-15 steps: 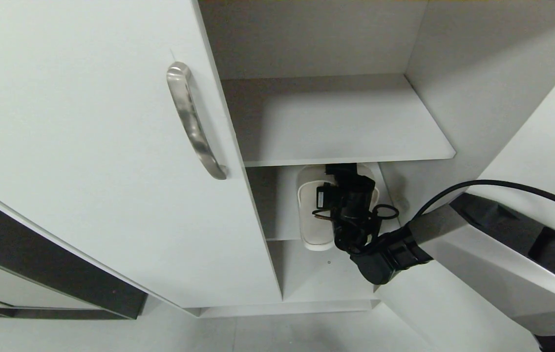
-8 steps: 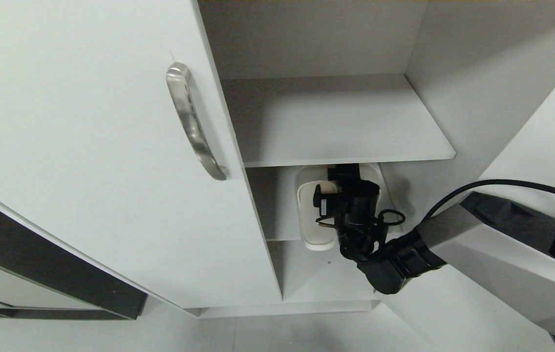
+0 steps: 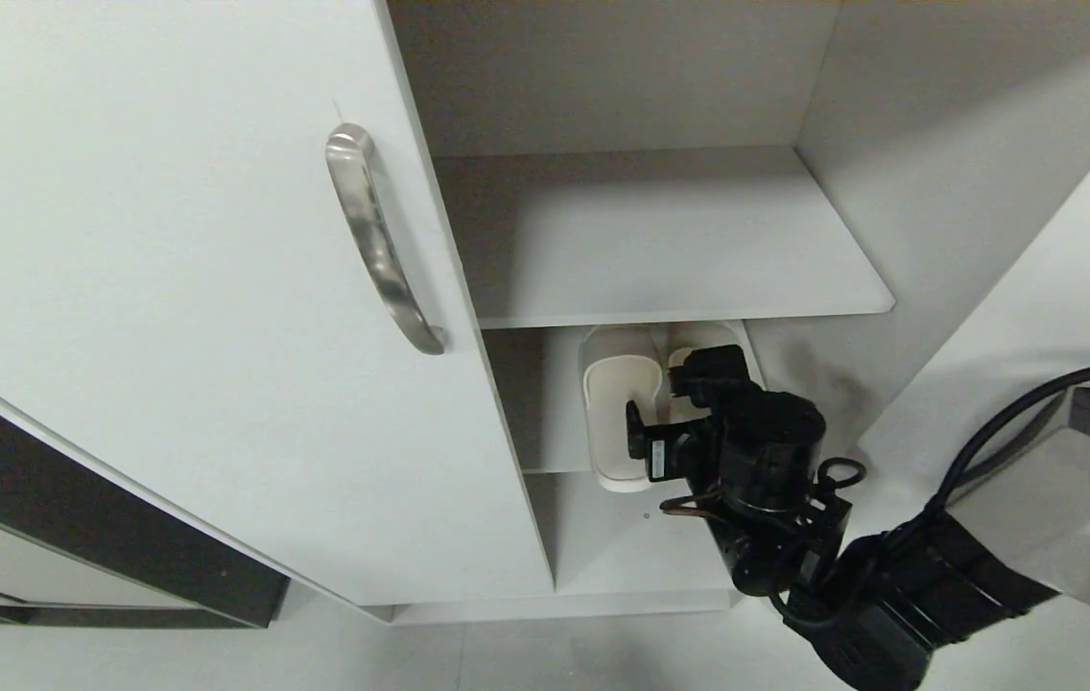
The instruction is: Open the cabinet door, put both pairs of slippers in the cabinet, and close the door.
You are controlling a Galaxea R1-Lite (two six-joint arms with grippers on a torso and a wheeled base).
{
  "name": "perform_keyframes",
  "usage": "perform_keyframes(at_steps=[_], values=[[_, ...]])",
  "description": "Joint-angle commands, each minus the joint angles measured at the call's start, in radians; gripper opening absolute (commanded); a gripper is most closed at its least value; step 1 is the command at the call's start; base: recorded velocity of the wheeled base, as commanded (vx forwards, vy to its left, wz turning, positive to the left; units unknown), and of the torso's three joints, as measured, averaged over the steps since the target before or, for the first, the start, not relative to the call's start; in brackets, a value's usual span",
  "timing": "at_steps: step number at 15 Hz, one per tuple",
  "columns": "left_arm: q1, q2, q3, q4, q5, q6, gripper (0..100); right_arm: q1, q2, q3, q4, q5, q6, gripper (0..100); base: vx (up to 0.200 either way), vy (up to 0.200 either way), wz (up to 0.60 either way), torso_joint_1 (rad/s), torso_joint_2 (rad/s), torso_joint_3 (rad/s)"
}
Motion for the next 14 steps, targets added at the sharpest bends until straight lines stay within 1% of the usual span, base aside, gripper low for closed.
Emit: perform_keyframes(at_steps=[1,3,4,10,14], values=[[0.000,0.001,0.000,0.000,0.000,0.000,0,0.044,-0.106,0.062,-0.003,0.003,-0.001,100,0.000,0.000,0.00,0.000,0.00,0.000],[0.000,0.001,0.000,0.000,0.000,0.000,0,0.073,-0.131,0.102,-0.001,0.003,-0.001,100,0.000,0.000,0.00,0.000,0.00,0.000],[0.000,0.002,0.000,0.000,0.000,0.000,0,0.084,-0.131,0.118,-0.003,0.003,-0.001,100,-0.200,0.000,0.00,0.002,0.00,0.002],[0.000,0.002,0.000,0.000,0.000,0.000,0,0.082,-0.123,0.131,-0.001,0.002,-0.003,100,-0.200,0.000,0.00,0.003,0.00,0.005],[0.000,0.001,0.000,0.000,0.001,0.002,0,0.081,-0.123,0.132,-0.001,0.000,-0.001,100,0.000,0.000,0.00,0.000,0.00,0.000]])
